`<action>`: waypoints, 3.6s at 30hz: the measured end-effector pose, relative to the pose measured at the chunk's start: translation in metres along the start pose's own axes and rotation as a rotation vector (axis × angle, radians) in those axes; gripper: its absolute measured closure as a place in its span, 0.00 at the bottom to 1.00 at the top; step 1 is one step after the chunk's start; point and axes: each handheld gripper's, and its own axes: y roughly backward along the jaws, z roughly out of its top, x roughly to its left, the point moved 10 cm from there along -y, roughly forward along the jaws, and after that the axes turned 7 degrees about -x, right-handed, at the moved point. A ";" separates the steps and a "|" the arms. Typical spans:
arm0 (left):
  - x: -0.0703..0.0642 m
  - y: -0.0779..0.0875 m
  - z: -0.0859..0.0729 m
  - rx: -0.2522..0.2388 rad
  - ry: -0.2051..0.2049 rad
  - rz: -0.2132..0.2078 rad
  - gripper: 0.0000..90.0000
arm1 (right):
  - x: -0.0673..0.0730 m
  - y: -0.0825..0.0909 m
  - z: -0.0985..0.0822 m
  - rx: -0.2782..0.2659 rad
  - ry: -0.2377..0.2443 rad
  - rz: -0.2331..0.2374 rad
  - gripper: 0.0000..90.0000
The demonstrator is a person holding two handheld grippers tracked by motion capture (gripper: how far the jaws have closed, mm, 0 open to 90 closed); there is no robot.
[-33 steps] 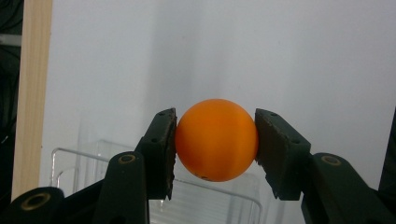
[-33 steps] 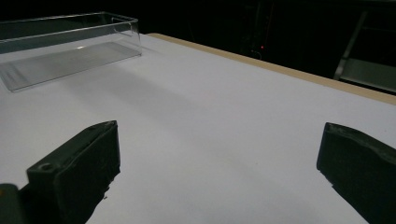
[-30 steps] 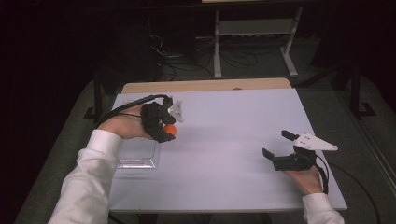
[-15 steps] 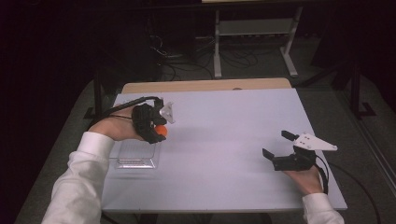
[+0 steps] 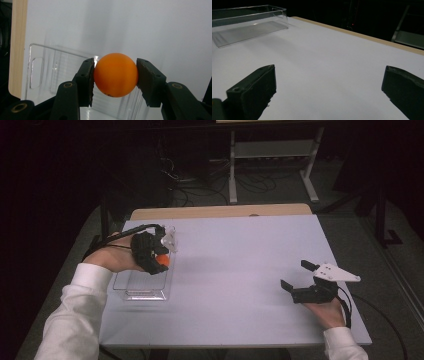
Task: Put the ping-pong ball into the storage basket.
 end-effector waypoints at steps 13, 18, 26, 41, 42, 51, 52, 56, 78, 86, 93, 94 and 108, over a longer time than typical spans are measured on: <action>0.004 0.005 -0.018 0.028 -0.012 -0.005 0.56 | 0.001 -0.001 -0.001 0.007 0.003 0.001 0.00; 0.007 0.003 -0.024 0.045 -0.023 -0.008 0.57 | 0.001 -0.001 -0.002 0.013 0.012 0.003 0.00; 0.009 0.003 -0.029 0.049 -0.042 -0.028 0.56 | 0.001 -0.001 -0.002 0.013 0.011 0.000 0.00; 0.005 -0.002 -0.030 0.054 -0.078 -0.046 0.56 | 0.000 0.000 -0.001 0.009 0.008 -0.002 0.00; 0.004 -0.002 -0.030 0.052 -0.079 -0.050 0.56 | 0.000 0.000 -0.001 0.007 0.007 -0.003 0.00; 0.001 -0.013 -0.036 0.064 -0.070 -0.067 0.56 | 0.001 0.000 -0.002 0.012 0.010 -0.002 0.00; 0.001 -0.015 -0.037 0.065 -0.068 -0.069 0.56 | 0.000 0.000 -0.001 0.012 0.010 -0.002 0.00; -0.001 -0.020 -0.040 0.084 -0.076 -0.075 0.56 | 0.000 0.000 -0.002 0.011 0.009 -0.003 0.00; -0.005 -0.042 -0.049 0.057 -0.056 -0.098 0.56 | 0.001 -0.001 -0.003 0.022 0.013 0.000 0.00; -0.007 -0.051 -0.052 0.046 -0.052 -0.098 0.56 | 0.001 0.001 -0.003 0.016 0.017 -0.002 0.00; -0.009 -0.057 -0.054 0.034 -0.046 -0.112 0.56 | 0.002 0.001 -0.003 0.018 0.015 -0.004 0.00; -0.009 -0.058 -0.054 0.034 -0.041 -0.114 0.56 | 0.001 0.001 -0.003 0.017 0.014 -0.004 0.00; -0.009 -0.073 -0.061 0.051 -0.031 -0.133 0.56 | 0.004 0.005 0.004 -0.024 0.012 0.001 0.00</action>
